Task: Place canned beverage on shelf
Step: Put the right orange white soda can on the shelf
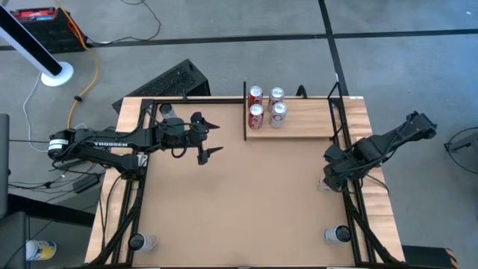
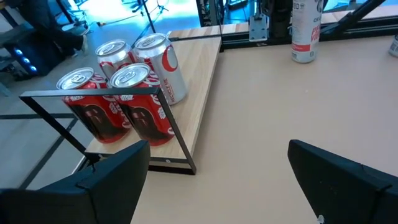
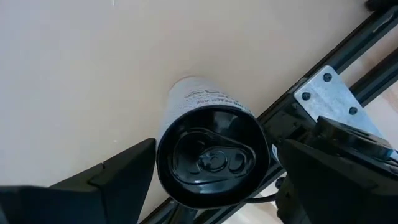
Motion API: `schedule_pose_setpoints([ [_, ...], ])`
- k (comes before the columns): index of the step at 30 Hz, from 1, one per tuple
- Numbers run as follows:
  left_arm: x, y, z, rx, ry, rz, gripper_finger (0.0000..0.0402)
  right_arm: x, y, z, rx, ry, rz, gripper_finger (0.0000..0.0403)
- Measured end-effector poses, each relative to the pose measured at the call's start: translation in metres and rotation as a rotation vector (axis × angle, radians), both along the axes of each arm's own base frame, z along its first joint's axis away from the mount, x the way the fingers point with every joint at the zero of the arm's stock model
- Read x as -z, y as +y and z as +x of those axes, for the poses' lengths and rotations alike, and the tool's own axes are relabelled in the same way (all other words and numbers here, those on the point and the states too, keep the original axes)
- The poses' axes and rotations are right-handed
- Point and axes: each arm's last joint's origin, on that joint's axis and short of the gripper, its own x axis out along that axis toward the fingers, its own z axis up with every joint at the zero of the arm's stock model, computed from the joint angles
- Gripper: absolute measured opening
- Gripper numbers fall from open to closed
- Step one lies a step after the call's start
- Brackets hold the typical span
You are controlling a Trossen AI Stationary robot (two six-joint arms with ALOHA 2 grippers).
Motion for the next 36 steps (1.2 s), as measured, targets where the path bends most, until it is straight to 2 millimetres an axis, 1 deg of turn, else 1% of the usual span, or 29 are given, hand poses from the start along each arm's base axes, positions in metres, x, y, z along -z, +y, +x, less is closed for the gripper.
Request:
schedule_pose_setpoints([
  [3,0.0,0.0,0.0,0.0,0.001,0.0,0.0367,0.002,0.002,0.003,-0.008,0.024,0.002,0.0348],
  [8,0.0,0.0,0.0,0.001,0.006,0.009,0.0367,0.005,0.005,0.009,-0.049,0.051,-0.003,0.0281],
  [13,0.0,0.0,0.0,0.006,0.013,0.029,0.0367,0.002,0.006,0.014,-0.114,0.009,-0.034,0.0276],
  [16,0.001,0.001,0.0,0.006,0.018,0.036,0.0367,-0.014,0.001,0.022,-0.13,-0.101,-0.087,0.0276],
  [18,0.001,0.002,-0.001,-0.001,0.019,0.037,0.0367,-0.023,-0.006,0.025,-0.146,-0.138,-0.148,0.0276],
  [22,0.001,0.005,-0.001,-0.011,0.022,0.036,0.0367,-0.044,-0.026,0.031,-0.188,-0.184,-0.244,0.0276],
  [27,0.001,0.005,-0.001,-0.01,0.025,0.035,0.0367,-0.062,-0.061,0.036,-0.227,-0.196,-0.331,0.0276],
  [30,0.001,0.005,-0.001,-0.01,0.026,0.035,0.0367,-0.072,-0.085,0.041,-0.259,-0.199,-0.38,0.0276],
  [32,0.001,0.005,-0.001,-0.01,0.026,0.035,0.0367,-0.077,-0.102,0.045,-0.281,-0.168,-0.405,0.0276],
  [36,0.001,0.005,-0.001,-0.011,0.027,0.035,0.0367,-0.083,-0.141,0.057,-0.362,-0.111,-0.399,0.0276],
])
